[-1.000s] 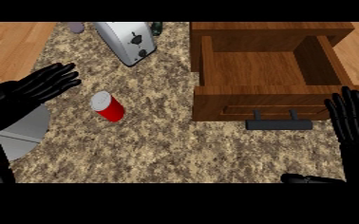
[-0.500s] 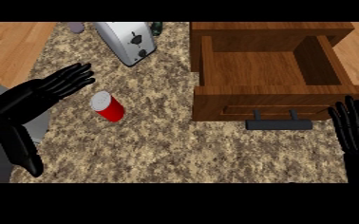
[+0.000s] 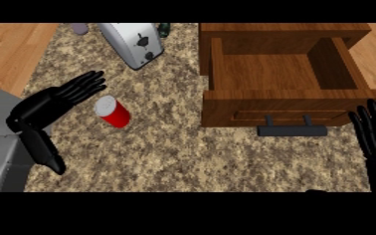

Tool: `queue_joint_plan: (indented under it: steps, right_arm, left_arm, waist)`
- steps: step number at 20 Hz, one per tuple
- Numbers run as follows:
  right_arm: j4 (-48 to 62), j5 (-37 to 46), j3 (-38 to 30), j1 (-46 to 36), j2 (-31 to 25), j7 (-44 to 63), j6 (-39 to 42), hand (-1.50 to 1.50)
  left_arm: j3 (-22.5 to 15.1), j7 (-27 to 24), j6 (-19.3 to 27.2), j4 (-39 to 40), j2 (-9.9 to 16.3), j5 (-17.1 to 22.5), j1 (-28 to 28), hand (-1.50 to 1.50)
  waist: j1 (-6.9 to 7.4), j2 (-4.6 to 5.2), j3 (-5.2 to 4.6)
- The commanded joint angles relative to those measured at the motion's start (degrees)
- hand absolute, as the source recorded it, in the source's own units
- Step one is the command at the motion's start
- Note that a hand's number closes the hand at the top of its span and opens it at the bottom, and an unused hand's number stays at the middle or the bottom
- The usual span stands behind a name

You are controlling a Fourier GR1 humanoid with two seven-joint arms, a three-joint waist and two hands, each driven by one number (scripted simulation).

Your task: Pick up the can, place it into the drawer and close the drawer

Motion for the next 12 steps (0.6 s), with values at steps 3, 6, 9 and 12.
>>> queue_joint_plan:
  steps: [3, 6, 9, 12]
  right_arm:
    - [-2.71, -2.83, -1.61, 2.96, 0.08, -0.07, 2.8, -1.5]
    - [3.88, -1.93, -4.05, -4.47, -2.02, 1.24, 1.65, -1.5]
    - [2.75, 3.37, 1.89, -1.91, 2.55, -1.91, 0.48, -1.5]
    - [2.2, -1.42, -3.29, -3.03, -0.93, 0.95, 2.34, -1.5]
  left_arm:
    - [0.4, -9.2, 1.38, 12.01, -1.24, -10.85, -5.57, -1.5]
    - [-0.15, -16.14, -0.74, 13.04, 0.31, -13.17, -2.8, -1.5]
    - [-1.66, -19.5, 2.79, 17.66, -0.47, -17.2, -5.93, -1.5]
    - [-3.77, -24.07, 5.14, 18.66, -1.52, -19.84, -3.69, -1.5]
  waist:
    - [-0.68, 0.14, -0.04]
    - [-0.04, 0.16, -0.04]
    - [-0.22, 0.14, -0.04]
    - [-0.17, 0.14, -0.04]
